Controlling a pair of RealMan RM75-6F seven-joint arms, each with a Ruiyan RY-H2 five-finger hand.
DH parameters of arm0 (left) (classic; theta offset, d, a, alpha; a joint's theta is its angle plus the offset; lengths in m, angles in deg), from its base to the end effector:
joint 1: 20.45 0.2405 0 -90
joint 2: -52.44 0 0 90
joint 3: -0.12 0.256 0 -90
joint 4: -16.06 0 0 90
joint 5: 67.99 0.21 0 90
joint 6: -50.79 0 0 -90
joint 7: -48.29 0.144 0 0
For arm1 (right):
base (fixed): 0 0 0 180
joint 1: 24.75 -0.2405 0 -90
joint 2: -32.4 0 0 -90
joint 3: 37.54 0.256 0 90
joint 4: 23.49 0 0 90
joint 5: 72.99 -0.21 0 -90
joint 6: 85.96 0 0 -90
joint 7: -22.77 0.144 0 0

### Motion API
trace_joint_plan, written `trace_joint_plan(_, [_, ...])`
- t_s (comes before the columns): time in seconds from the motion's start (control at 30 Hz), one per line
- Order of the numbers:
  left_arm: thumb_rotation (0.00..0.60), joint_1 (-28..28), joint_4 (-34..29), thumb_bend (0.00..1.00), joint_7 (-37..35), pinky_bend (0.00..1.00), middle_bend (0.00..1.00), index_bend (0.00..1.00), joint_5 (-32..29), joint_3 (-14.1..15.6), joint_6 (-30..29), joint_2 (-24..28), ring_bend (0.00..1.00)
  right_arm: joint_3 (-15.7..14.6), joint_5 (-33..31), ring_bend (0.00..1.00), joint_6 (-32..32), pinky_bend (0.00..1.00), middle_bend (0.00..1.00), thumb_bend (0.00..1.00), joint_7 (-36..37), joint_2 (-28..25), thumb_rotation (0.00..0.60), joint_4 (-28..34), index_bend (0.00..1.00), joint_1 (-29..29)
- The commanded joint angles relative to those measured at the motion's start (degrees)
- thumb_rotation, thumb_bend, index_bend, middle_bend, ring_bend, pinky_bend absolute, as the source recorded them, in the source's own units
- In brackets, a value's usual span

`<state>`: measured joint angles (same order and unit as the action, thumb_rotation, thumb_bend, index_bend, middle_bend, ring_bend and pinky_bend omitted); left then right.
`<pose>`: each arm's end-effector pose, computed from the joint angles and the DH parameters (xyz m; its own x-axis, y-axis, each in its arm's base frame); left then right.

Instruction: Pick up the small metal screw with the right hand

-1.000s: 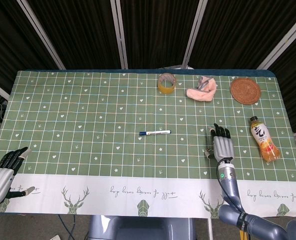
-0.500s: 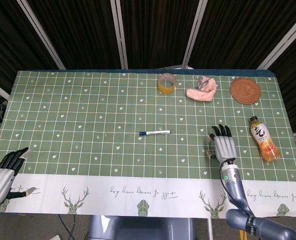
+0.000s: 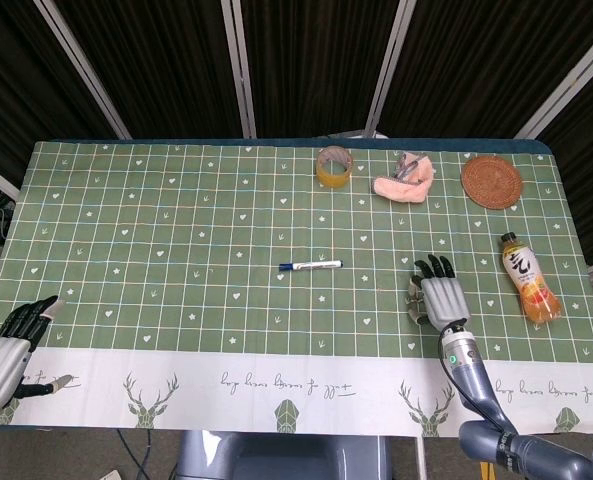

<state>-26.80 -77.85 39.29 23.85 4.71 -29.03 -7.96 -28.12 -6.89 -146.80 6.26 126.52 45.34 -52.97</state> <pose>-0.3102 0.1577 0.1436 0.3035 0.2235 0.9262 0.9526 -0.0923 -0.2899 -0.2693 -0.3183 -0.0088 0.4653 -0.2171 0.8581 -0.8845 -0.0760 0.4603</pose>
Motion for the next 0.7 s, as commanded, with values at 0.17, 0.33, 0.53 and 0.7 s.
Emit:
trace_joint_plan(0.17, [0.600,-0.1,0.0,0.04,-0.5,0.00,0.00,0.00,-0.4,0.0,0.5,0.1,0.00,0.1,-0.1,0.00,0.7,0.00,0.15,0.22,-0.1,1.2,0.600,-1.9,0.48,-0.5])
trace_joint_plan(0.33, [0.600,-0.1,-0.1,0.04,-1.0,0.00,0.00,0.00,-0.5,0.0,0.5,0.3,0.00,0.4,-0.4,0.00,1.1,0.00,0.15,0.27,-0.7,1.4,0.600,-2.5,0.48,-0.9])
trace_joint_plan(0.53, [0.600,-0.2,-0.2,0.04,-1.2,0.00,0.00,0.00,-0.5,-0.1,0.6,0.4,0.00,0.3,-0.7,0.00,1.3,0.00,0.15,0.28,-1.5,1.2,0.600,-2.2,0.48,-0.8])
trace_joint_plan(0.7, [0.600,-0.1,-0.3,0.04,-1.2,0.00,0.00,0.00,-0.3,0.0,0.4,0.4,0.00,0.2,-1.0,0.00,1.4,0.00,0.15,0.28,-2.0,1.1,0.600,-2.0,0.49,-0.7])
